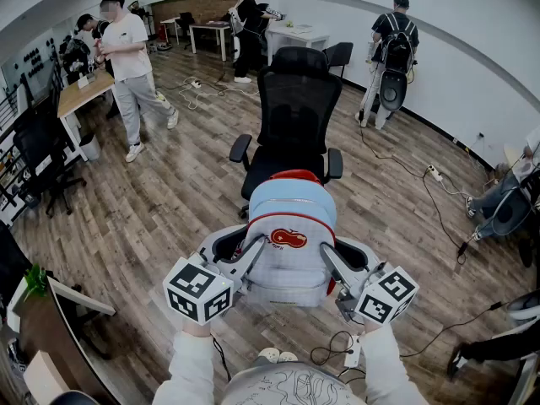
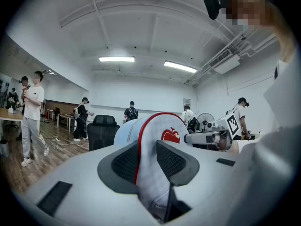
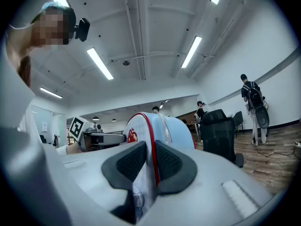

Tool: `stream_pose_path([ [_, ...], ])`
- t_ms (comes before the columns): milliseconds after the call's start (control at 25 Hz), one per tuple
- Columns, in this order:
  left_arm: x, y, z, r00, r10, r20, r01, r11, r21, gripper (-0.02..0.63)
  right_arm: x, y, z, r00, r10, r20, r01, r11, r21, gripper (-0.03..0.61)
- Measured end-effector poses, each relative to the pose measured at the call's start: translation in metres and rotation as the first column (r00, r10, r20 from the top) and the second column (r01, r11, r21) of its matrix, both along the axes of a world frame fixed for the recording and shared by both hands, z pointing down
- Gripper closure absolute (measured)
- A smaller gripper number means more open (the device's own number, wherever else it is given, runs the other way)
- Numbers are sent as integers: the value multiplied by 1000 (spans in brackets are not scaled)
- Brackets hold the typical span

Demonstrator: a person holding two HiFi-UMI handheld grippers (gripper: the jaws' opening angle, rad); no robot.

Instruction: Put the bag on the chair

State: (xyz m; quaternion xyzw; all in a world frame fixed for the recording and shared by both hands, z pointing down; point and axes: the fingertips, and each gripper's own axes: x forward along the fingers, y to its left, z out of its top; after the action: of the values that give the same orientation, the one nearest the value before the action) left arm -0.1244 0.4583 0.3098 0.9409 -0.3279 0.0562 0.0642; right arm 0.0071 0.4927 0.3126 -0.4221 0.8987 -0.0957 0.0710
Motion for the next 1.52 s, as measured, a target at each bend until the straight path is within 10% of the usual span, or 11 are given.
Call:
stream_pose_path([
  [1520,-7,-87,28,1000,25,4,-25,999,-30,497,-6,-85,28,996,79,33,-77,996,-50,500],
])
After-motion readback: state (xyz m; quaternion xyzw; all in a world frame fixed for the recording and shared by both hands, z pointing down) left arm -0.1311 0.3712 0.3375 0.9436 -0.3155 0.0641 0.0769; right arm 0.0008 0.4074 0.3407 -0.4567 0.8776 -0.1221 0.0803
